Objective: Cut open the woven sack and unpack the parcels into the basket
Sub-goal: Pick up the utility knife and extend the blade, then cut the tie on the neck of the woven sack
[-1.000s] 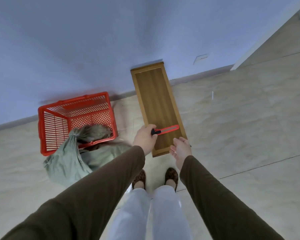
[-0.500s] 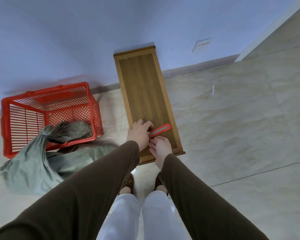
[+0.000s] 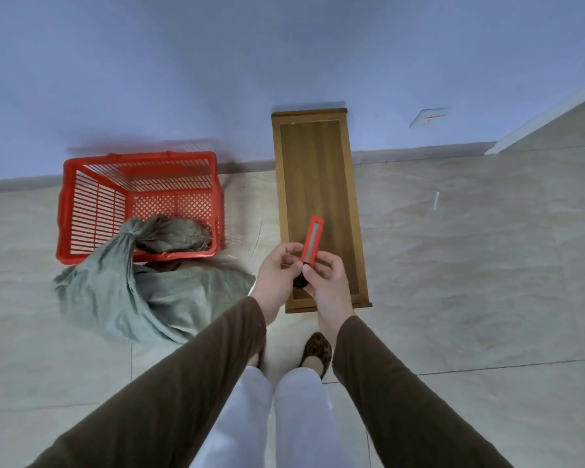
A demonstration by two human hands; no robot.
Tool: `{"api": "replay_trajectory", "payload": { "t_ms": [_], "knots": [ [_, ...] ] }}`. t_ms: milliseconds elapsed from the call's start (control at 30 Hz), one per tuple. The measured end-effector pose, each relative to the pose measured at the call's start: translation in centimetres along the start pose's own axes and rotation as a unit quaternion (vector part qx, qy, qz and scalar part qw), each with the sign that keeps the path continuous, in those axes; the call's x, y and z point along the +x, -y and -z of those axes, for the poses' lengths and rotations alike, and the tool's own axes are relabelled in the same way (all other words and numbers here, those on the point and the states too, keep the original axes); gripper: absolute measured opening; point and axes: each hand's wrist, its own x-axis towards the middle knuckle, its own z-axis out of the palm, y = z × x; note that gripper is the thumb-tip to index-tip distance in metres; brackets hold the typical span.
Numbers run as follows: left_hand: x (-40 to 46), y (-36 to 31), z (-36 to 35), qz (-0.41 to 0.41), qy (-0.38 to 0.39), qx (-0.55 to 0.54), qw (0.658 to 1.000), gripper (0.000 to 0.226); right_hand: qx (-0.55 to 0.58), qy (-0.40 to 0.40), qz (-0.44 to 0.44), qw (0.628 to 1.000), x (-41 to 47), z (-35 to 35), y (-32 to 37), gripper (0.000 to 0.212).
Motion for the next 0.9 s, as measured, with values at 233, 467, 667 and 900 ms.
{"api": "replay_trajectory", "payload": {
  "t_ms": [233,467,667,900],
  "knots": [
    [-5.3,-0.3,5.2,-0.01,-0.034,-0.099,0.994,0.04,-0.101,0.11,0.033,0.988,-4.3,-4.3,1.3,0.033],
    [-9.7,1.8,13.5,-0.035,-0.063,-0.145,0.987,0.045,-0.142,0.155,0.028,0.977,-8.7,-11.9,-0.8,0.03],
    [-12.2,4.1,21.6,-0.017,-0.069,-0.116,0.991,0.042,-0.156,0.137,0.045,0.977,-11.2,-18.7,-5.4,0.03],
    [-12.9,5.9,29.1,-0.001,-0.101,-0.087,0.991,0.023,-0.164,0.131,0.071,0.975,-11.3,-23.6,-7.6,0.026]
  ]
}}
